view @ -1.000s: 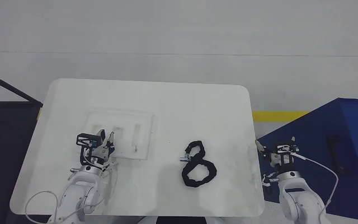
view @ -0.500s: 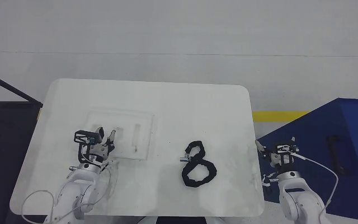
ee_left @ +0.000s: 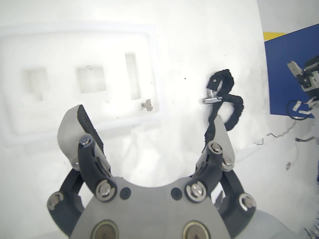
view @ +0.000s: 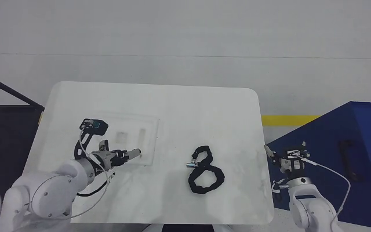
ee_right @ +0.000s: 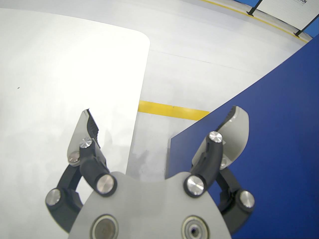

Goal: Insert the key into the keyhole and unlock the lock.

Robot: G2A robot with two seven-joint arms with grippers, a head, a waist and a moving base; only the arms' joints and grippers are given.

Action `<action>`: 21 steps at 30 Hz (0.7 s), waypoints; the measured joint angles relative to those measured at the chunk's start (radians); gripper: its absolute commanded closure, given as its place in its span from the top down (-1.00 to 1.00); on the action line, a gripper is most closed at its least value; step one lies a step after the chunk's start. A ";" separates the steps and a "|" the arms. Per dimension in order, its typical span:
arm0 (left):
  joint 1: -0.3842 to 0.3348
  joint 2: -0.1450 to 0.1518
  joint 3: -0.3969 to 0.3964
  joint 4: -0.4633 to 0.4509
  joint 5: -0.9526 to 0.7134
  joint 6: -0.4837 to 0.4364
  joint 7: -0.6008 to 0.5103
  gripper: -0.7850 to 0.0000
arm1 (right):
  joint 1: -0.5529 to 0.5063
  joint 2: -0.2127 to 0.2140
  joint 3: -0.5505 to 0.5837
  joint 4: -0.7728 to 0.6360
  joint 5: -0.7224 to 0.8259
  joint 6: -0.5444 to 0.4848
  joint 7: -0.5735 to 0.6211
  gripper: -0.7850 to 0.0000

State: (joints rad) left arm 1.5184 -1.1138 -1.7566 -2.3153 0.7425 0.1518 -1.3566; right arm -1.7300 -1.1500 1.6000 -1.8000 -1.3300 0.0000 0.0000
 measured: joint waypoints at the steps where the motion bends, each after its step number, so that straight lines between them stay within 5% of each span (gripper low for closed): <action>1: -0.037 0.001 0.010 0.017 -0.015 0.023 -0.032 1.00 | 0.000 0.000 0.000 0.000 0.000 0.000 0.000 1.00; 16: -0.061 0.001 0.022 0.041 -0.053 0.039 -0.042 1.00 | 0.000 0.000 0.000 0.000 0.000 0.000 0.000 1.00; 21: -0.127 0.014 0.098 0.050 0.073 0.094 -0.162 1.00 | 0.000 0.000 0.000 0.000 0.000 0.000 0.000 1.00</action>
State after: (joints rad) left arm 1.3913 -1.1003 -1.6583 -2.2649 0.8159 0.2456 -1.5190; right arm -1.7300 -1.1500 1.6000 -1.8000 -1.3300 0.0000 0.0000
